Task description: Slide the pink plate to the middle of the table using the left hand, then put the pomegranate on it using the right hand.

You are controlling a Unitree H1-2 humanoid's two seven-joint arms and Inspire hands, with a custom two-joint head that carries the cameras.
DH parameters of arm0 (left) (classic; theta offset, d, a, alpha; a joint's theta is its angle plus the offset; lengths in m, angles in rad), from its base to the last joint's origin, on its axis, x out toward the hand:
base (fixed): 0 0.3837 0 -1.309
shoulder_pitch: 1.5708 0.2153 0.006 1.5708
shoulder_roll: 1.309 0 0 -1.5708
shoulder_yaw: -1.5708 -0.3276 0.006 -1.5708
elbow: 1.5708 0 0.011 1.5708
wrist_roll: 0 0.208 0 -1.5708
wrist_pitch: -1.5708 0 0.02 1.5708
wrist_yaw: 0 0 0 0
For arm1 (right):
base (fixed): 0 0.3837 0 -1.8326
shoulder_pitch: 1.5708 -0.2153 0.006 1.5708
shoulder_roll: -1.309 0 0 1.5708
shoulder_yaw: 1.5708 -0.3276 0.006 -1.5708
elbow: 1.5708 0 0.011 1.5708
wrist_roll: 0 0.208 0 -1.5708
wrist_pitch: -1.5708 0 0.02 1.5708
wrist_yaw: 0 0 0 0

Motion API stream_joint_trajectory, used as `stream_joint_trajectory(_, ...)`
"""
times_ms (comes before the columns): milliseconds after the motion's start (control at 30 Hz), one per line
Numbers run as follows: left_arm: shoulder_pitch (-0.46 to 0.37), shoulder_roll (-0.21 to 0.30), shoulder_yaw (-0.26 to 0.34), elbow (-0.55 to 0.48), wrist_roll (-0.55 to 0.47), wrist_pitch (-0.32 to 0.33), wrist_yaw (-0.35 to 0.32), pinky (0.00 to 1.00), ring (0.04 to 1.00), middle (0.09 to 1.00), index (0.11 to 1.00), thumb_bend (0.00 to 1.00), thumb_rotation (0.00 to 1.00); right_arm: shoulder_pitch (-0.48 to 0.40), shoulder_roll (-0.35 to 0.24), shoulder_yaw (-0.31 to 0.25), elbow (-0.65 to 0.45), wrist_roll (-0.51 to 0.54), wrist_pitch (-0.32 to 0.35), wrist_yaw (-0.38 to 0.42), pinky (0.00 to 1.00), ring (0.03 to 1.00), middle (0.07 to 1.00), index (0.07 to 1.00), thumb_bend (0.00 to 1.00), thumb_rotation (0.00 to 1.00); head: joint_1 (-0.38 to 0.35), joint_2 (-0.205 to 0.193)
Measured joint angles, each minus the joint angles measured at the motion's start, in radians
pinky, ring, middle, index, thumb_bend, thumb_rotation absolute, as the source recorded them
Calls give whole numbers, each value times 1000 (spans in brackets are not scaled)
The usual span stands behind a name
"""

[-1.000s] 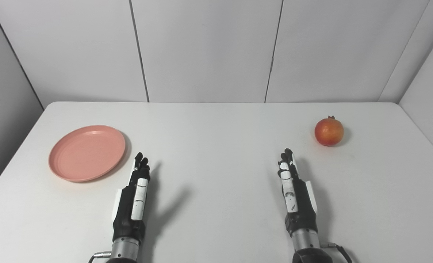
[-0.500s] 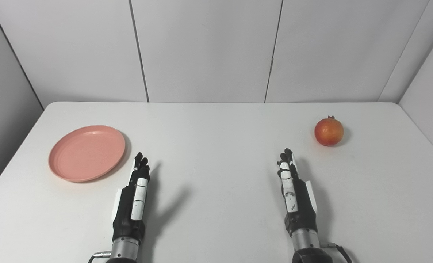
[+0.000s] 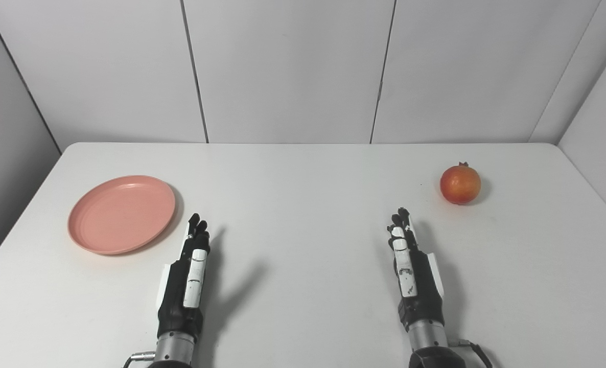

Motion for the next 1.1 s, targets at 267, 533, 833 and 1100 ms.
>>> stream_joint_trajectory(267,-1,0,-2,1,5,0,1,1000,1000,993,1000,728,964,0,-3,-1,0,10,0,3,1000,972,972,1000,666,983,57,-14)
stream_joint_trajectory(533,-2,-5,-26,33,47,-47,26,1000,994,987,1000,695,955,-1,-43,-8,1,48,-1,34,1000,978,981,1000,710,994,164,-63)
stream_joint_trajectory(833,-8,-10,-59,67,113,-82,69,999,999,991,1000,636,981,-21,-72,-30,45,101,-39,60,1000,975,992,1000,726,975,255,-161)
stream_joint_trajectory(1100,-10,-13,-73,80,123,-96,82,989,998,993,1000,633,997,-28,-85,-32,62,128,-66,63,1000,974,992,1000,677,962,259,-183)
